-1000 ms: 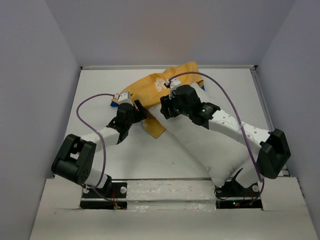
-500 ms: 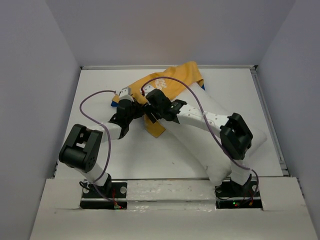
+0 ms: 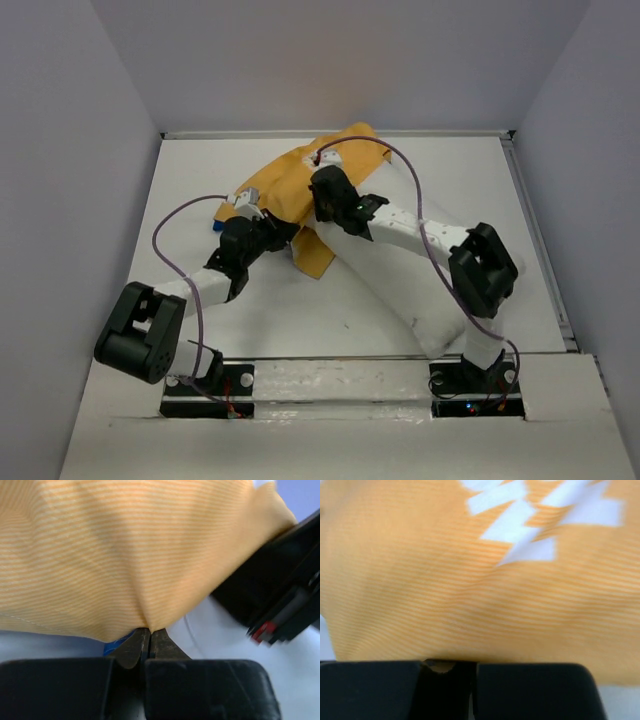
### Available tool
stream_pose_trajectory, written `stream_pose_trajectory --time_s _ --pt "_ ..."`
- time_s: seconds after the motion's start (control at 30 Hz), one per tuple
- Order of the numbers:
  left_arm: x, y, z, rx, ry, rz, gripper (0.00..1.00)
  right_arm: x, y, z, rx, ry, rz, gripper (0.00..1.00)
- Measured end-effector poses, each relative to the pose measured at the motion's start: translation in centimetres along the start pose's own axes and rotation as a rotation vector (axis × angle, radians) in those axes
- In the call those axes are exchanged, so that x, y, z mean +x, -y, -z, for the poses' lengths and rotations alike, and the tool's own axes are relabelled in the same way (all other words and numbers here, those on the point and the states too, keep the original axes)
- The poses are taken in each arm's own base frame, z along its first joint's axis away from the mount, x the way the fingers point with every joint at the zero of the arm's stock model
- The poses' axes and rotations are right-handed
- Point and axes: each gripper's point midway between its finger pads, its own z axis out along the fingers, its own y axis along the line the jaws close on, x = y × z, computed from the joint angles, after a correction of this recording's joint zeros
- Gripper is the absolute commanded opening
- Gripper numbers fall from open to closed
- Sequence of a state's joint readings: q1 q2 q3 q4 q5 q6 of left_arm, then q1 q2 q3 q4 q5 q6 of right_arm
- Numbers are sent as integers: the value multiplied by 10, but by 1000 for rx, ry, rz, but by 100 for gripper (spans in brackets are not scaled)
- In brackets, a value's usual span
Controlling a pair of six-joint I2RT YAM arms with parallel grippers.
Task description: Put the pillow into the pillowcase
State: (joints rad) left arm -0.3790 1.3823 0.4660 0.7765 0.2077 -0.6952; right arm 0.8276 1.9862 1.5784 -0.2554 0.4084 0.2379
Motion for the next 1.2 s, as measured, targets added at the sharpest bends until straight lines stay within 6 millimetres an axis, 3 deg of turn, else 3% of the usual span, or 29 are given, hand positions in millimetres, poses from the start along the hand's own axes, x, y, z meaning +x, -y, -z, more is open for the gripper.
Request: stream_pose_trajectory --time_s 0.2,0.37,0.5,0.6,0.67,0.77,0.9,0.93,1.0,1.03,1.1,1.13,1.17,1.2 --pt "-1 40 15 152 -17 -11 0 -56 36 48 -73 240 -350 0" --pt "-2 62 17 232 -41 -18 0 -75 37 72 -137 378 -468 0" --pt "-15 89 14 287 -53 -19 0 -79 24 51 -176 403 -500 0" --pt "-21 110 13 320 -59 -15 0 -62 7 14 -210 373 -538 0" --pt "-12 111 14 305 -89 -1 0 -51 -4 -4 -243 353 -572 0" --pt "7 116 15 295 -140 22 0 -47 -14 -12 -293 343 -610 0" --pt "10 123 24 326 -129 81 2 -58 -18 -6 -374 356 -650 0" --pt "13 124 28 340 -122 103 5 -60 -17 -5 -404 355 -667 0" --pt "22 128 35 366 -129 130 30 -62 -15 -2 -465 349 -691 0" --pt "28 133 35 384 -143 141 60 -61 -15 1 -500 345 -692 0" --pt "48 149 41 444 -217 127 84 -58 -13 7 -534 336 -686 0" --pt "55 158 44 465 -251 128 96 -55 -12 11 -540 330 -682 5" --pt "59 165 47 482 -267 101 99 -46 -10 18 -542 317 -675 20" --pt "58 172 48 493 -269 73 99 -36 -7 25 -538 297 -668 28"
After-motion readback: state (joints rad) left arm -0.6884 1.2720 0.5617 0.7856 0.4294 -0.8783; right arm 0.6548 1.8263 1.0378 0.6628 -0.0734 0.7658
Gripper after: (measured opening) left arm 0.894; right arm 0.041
